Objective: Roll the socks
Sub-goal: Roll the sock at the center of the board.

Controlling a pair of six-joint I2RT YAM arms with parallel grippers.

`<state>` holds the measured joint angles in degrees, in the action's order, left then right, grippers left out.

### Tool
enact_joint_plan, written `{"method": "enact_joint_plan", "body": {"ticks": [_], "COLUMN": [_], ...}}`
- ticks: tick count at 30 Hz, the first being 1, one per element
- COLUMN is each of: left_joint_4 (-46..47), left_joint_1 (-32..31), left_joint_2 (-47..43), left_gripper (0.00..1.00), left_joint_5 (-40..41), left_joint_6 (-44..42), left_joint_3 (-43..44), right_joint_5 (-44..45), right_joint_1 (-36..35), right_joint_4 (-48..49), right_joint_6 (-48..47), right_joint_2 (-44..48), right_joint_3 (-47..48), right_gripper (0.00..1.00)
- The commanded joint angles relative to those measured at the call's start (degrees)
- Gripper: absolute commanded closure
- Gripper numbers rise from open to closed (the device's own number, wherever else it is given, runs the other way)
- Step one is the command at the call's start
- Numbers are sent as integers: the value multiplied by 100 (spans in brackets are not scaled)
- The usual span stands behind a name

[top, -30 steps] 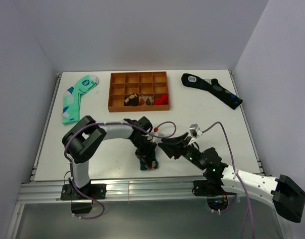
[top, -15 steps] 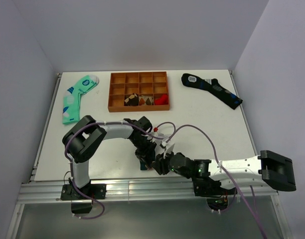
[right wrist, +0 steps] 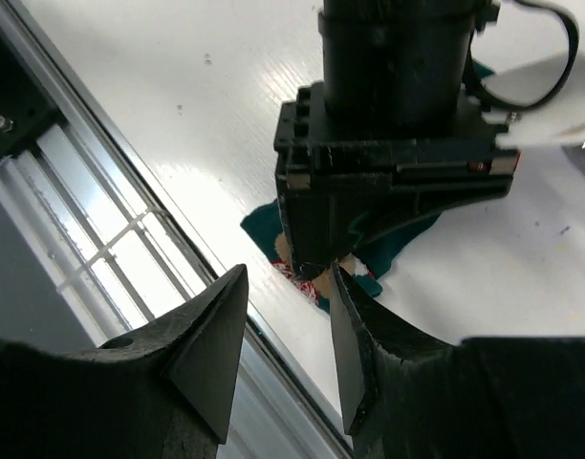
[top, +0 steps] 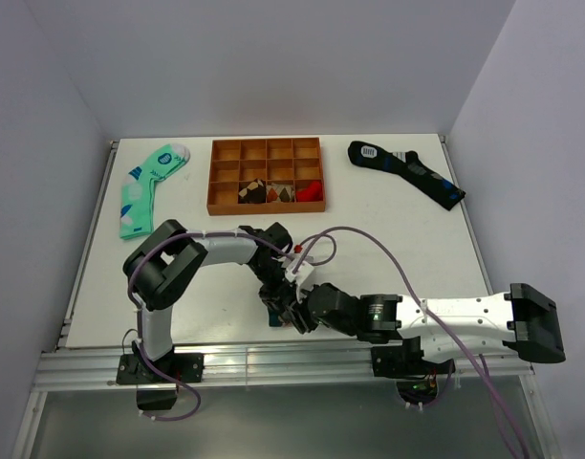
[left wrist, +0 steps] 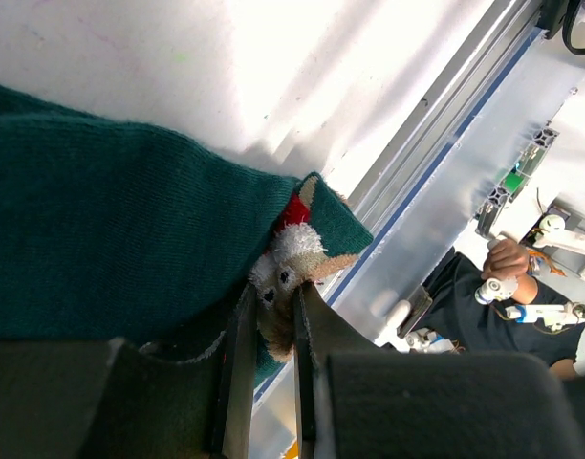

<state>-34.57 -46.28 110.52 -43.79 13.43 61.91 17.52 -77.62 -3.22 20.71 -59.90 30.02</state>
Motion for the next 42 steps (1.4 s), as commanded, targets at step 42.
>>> {"method": "enact_joint_plan", "body": {"ticks": [42], "left_joint_4": [-41], "left_joint_1": [251], "left_joint_2": [453], "left_gripper": [96], "left_joint_5": [1997], "left_joint_6": [-306], "left_joint_3": [-135], "right_joint_5": [-1004], "right_joint_1": [1187], "right_joint_4": [4751], "right_joint_6": [39], "right_joint_2": [-277], "right_joint_3": [-2510], "right_gripper": [53]}}
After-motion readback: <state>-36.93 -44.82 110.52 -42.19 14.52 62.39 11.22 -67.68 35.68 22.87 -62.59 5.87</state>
